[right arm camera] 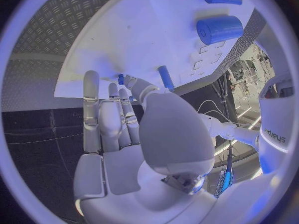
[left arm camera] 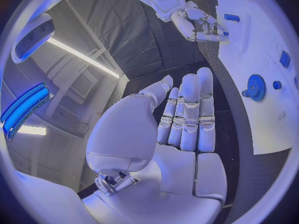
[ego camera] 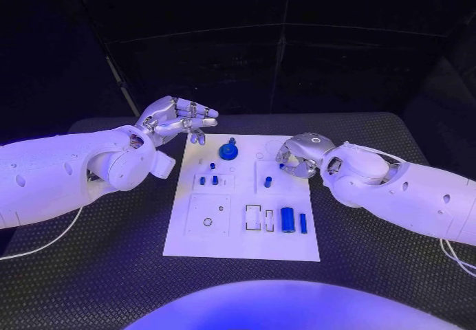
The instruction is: Assemble the parts on the task board
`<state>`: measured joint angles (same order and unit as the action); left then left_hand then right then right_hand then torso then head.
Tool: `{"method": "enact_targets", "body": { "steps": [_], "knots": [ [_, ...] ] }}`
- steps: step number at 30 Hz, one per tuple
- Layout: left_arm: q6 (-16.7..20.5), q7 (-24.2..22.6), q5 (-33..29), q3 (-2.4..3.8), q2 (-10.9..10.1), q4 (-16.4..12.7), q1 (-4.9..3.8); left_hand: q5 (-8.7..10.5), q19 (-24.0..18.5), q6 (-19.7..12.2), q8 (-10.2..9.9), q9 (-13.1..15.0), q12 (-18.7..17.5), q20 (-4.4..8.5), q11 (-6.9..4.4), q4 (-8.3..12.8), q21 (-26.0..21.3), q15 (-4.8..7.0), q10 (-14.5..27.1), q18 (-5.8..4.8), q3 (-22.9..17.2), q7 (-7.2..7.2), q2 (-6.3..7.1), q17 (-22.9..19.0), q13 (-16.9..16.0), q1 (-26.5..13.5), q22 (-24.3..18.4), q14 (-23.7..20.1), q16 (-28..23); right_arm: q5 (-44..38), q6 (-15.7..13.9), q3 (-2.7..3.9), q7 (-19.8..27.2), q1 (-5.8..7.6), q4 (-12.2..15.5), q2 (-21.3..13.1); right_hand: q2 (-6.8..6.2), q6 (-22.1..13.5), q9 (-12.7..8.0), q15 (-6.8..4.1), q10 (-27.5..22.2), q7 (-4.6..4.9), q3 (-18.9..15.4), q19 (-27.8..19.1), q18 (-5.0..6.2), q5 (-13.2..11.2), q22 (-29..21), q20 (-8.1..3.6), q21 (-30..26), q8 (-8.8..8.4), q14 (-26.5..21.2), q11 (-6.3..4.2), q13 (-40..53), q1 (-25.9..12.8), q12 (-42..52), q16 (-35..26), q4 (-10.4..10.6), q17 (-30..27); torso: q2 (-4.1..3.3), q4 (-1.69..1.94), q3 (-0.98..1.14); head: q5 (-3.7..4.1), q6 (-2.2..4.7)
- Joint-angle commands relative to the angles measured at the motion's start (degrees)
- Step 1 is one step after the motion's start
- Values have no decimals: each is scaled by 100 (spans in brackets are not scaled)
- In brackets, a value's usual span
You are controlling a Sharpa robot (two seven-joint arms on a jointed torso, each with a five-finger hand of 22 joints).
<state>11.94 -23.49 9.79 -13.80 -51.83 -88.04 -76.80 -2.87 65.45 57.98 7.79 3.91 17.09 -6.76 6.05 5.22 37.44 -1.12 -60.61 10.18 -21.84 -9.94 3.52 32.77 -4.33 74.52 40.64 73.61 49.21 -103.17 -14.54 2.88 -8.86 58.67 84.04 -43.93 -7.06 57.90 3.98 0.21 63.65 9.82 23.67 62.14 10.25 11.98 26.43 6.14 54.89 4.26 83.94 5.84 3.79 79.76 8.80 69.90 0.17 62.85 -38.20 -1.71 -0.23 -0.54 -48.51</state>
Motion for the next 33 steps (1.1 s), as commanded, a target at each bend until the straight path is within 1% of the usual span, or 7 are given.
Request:
{"method": "enact_targets", "body": {
  "steps": [1, 10, 14, 21, 24, 28, 33],
  "knots": [
    [7, -179, -143, 4, -4, -7, -9, 0, -29, 2, -18, -7, -8, -6, 1, -34, -31, 14, 23, 33, 6, -34, -46, -6, 10, 7, -7, -43, -30, -180, 151, 3, -84, -3, -22, 24, 15, 67, 11, 45, 10, -4, 66, -63, 31, -38, 21, -1, 41, -8, 243, -4, -4, 39, -14, 43, -8, 9, 1, 3, 0, 4, -2],
    [40, -242, -272, 4, -4, 5, -9, -1, -32, 5, -17, -7, -4, -6, 1, -30, -55, 14, 21, 34, -8, -36, -67, -25, 10, 28, -26, -49, -52, -194, 300, 4, -37, -30, -57, 86, 127, 393, 59, -20, 217, -92, 207, -67, 24, -85, 196, -31, 216, 128, 236, -90, 18, 97, 73, 186, -76, 108, 1, 0, -1, -10, -21],
    [30, -246, -281, 4, -3, 8, -9, -1, -32, 6, -17, -7, -4, -6, 1, -29, -57, 14, 21, 34, -9, -36, -69, -27, 10, 30, -28, -50, -54, -199, 361, 4, -50, -34, -71, 100, 159, 487, 70, -47, 316, -112, 230, -54, 14, -98, 281, -46, 289, 165, 231, -120, 27, 105, 107, 220, -104, 125, -1, -2, -3, -14, -31],
    [8, -249, -286, 4, -3, 15, -9, 0, -32, 8, -16, -6, -3, -6, 1, -31, -61, 14, 21, 34, -11, -37, -73, -30, 10, 30, -31, -51, -58, -290, 390, 4, -122, -45, -82, 129, 244, 619, 82, -89, 464, -155, 270, -17, -4, -136, 436, -80, 414, 212, 225, -167, 42, 137, 145, 275, -166, 150, 1, 0, 1, -19, -46],
    [-10, -244, -287, 4, -5, 17, -9, 0, -32, 8, -16, -6, -3, -6, 1, -31, -61, 14, 21, 34, -11, -37, -73, -30, 10, 30, -31, -51, -58, -347, 301, 4, -184, -51, -78, 136, 293, 643, 78, -98, 495, -160, 313, -2, -13, -243, 505, -94, 471, 211, 222, -177, 41, 161, 138, 301, -205, 160, 4, -2, -1, -22, -50],
    [-34, -231, -287, 4, -6, 23, -9, 0, -32, 8, -16, -6, -3, -6, 1, -31, -61, 14, 21, 34, -11, -37, -73, -30, 10, 30, -31, -51, -58, -400, 88, 4, -241, -55, -62, 132, 336, 653, 71, -103, 511, -159, 383, 88, -45, -268, 709, -102, 604, 203, 213, -176, 38, 192, 125, 295, -252, 125, 4, -4, -1, -25, -50],
    [-37, -233, -288, 4, -9, 30, -9, 1, -36, 13, -13, -5, -3, -9, 6, -45, -79, 10, 25, 32, -5, -40, -80, -42, 11, 15, -45, -56, -72, -429, -188, 5, -280, -57, -3, 96, 352, 656, 62, -103, 523, -151, 463, 129, -59, -261, 821, -108, 691, 190, 212, -174, 35, 221, 110, 314, -315, 124, 3, -7, 3, -36, -56]
  ]
}}
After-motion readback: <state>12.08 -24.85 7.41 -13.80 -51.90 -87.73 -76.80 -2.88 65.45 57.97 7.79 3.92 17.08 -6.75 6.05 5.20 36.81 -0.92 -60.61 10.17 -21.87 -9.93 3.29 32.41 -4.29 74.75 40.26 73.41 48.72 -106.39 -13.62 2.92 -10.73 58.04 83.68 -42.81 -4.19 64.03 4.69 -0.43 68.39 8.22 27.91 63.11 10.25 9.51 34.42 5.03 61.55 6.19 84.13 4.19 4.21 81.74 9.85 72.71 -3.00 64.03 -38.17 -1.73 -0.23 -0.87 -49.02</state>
